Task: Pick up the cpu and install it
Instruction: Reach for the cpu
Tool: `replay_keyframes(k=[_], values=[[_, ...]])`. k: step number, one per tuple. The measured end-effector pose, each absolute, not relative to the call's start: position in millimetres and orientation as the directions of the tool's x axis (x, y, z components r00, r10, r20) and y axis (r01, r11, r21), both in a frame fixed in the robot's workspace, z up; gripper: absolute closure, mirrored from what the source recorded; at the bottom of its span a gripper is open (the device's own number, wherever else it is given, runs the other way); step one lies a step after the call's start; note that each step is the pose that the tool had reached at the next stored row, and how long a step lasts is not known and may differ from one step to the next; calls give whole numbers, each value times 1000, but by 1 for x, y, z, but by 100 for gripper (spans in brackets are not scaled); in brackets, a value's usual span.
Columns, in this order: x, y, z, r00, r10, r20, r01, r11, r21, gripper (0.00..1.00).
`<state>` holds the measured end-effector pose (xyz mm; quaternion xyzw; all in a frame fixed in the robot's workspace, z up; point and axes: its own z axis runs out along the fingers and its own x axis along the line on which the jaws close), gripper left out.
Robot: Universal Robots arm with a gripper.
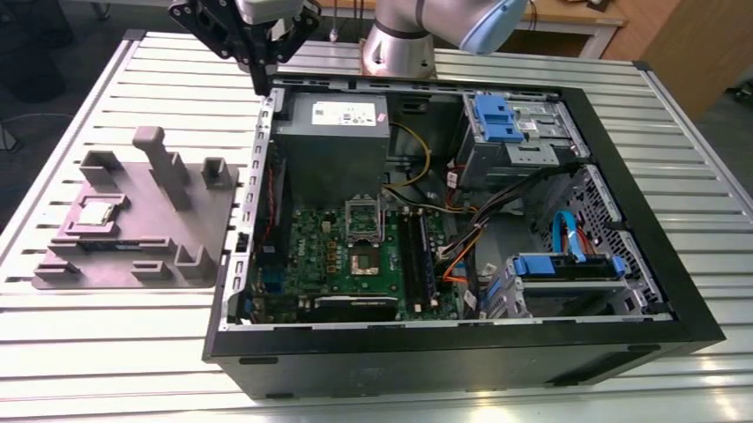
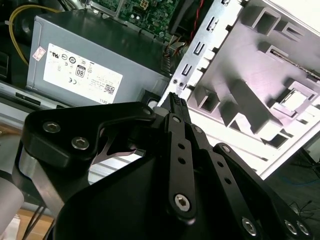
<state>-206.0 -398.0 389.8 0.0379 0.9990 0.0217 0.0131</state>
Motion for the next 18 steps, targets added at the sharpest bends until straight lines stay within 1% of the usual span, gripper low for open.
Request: replay_keyframes(k=[18], values=[[-222, -398, 390, -997, 76, -24, 75, 996, 44, 90]])
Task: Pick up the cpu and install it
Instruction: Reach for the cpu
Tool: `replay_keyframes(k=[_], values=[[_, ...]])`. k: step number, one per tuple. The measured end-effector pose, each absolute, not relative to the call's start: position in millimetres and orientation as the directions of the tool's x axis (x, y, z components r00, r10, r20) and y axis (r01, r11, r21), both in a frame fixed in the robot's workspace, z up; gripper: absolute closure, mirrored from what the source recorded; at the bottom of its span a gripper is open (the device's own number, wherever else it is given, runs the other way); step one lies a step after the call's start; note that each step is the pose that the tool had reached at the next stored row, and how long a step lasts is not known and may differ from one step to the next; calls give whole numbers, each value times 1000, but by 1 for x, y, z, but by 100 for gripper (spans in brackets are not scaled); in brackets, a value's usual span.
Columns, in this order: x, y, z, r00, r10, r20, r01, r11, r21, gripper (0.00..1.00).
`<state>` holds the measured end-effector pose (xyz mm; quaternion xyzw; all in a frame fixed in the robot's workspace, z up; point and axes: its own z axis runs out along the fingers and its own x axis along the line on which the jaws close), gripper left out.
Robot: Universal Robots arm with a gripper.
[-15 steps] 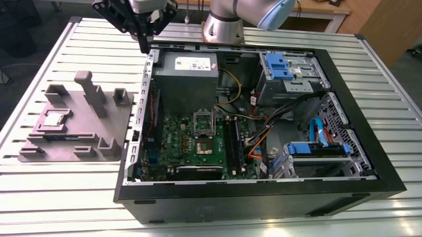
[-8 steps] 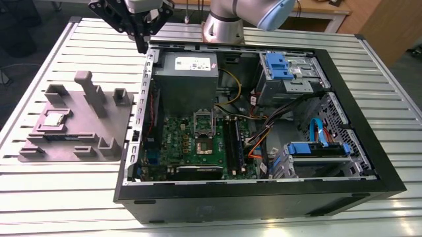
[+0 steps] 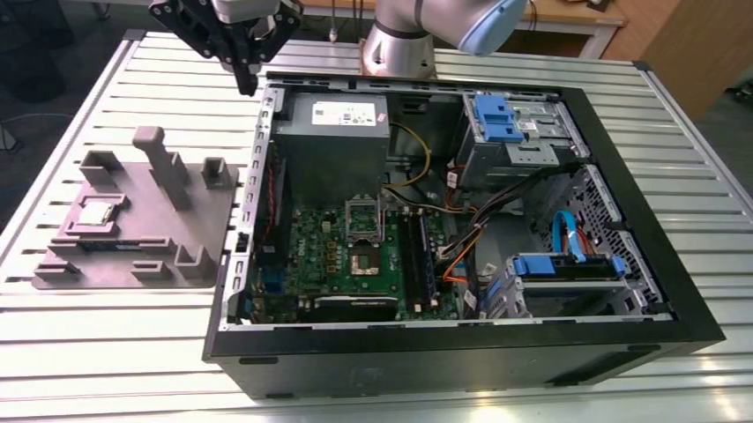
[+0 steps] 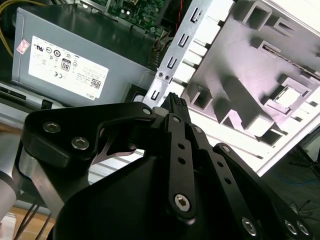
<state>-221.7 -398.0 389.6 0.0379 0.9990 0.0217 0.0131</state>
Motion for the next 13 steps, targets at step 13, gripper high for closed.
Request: replay_keyframes(k=[13], values=[[-236, -398, 389, -997, 76, -24, 75, 996, 44, 90]])
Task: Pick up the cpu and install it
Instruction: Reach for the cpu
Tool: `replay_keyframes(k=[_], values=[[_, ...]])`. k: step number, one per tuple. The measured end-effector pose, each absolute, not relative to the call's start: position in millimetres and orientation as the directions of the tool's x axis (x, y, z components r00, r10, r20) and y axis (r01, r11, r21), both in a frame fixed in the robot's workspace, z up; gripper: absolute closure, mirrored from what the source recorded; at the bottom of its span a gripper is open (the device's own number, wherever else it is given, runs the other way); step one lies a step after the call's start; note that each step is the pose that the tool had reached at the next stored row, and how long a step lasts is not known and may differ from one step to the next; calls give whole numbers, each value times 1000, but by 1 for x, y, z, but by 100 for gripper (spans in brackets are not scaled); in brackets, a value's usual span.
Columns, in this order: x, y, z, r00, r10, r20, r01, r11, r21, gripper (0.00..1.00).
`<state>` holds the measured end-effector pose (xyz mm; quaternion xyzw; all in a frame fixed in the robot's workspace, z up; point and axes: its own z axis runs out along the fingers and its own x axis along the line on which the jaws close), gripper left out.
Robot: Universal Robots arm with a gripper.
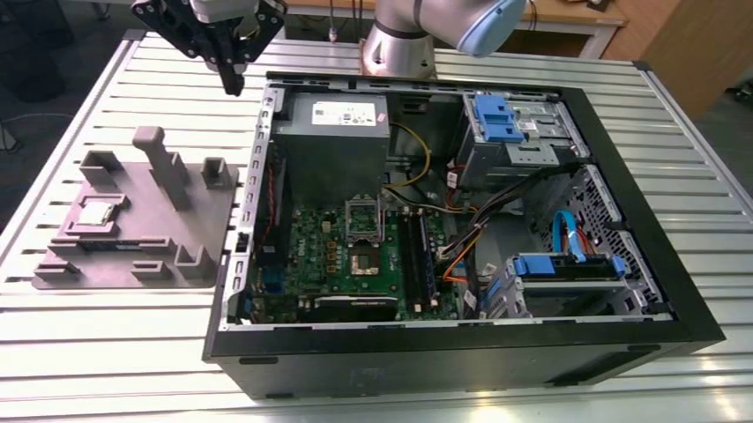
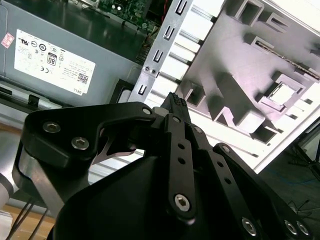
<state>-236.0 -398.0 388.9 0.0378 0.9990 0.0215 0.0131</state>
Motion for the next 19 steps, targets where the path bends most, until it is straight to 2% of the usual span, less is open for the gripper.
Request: replay_keyframes(k=[19], values=[[-243, -398, 388, -997, 76, -25, 75, 996, 44, 90]])
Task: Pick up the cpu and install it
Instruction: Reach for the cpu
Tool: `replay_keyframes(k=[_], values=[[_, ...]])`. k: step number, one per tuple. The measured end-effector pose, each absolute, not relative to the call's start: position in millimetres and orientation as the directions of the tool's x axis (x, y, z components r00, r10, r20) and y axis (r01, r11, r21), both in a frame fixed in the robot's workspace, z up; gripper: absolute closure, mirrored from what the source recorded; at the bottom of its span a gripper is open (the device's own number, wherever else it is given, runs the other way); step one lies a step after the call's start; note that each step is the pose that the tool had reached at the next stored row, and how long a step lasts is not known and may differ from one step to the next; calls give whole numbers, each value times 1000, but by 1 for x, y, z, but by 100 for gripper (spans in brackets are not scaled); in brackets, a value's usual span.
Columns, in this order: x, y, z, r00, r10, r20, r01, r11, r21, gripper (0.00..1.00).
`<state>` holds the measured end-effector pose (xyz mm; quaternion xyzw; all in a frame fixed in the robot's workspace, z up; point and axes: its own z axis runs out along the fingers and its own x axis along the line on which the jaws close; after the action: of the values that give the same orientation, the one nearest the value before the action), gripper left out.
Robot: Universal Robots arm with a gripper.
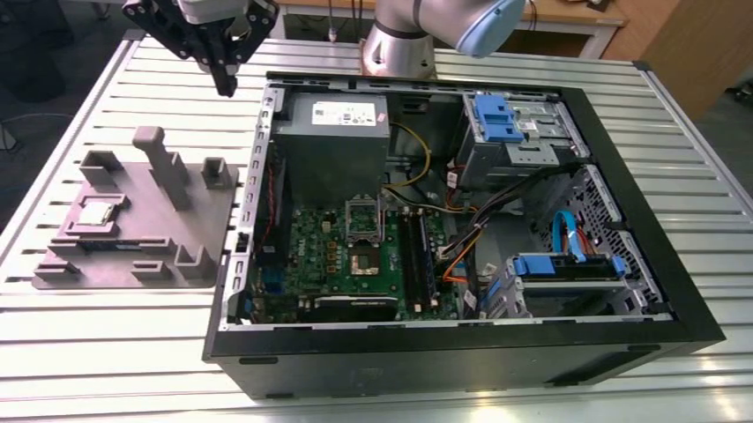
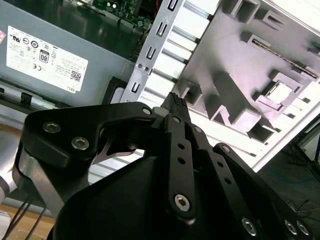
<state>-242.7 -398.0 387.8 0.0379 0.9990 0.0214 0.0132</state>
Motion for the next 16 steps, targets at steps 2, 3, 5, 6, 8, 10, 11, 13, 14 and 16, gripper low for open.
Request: replay_keyframes(k=[2, 3, 5, 6, 8, 10, 11, 13, 14, 16], values=[[-244, -398, 388, -997, 76, -24, 75, 996, 44, 90], [-245, -398, 388, -997, 76, -24, 75, 996, 44, 90], [-247, -398, 388, -997, 76, -25, 75, 996, 44, 90], [-248, -398, 388, -997, 76, -25, 75, 996, 44, 90], [-251, -398, 388, -997, 76, -25, 75, 996, 44, 90], [-253, -398, 388, -997, 76, -24, 75, 996, 44, 90], [-254, -398, 388, -997, 76, -24, 75, 996, 44, 90], [-256, -398, 388, -997, 76, -24, 75, 996, 44, 90], [-257, -398, 387, -997, 76, -24, 75, 996, 44, 90], [-260, -398, 387, -997, 71, -23, 70, 997, 44, 90]])
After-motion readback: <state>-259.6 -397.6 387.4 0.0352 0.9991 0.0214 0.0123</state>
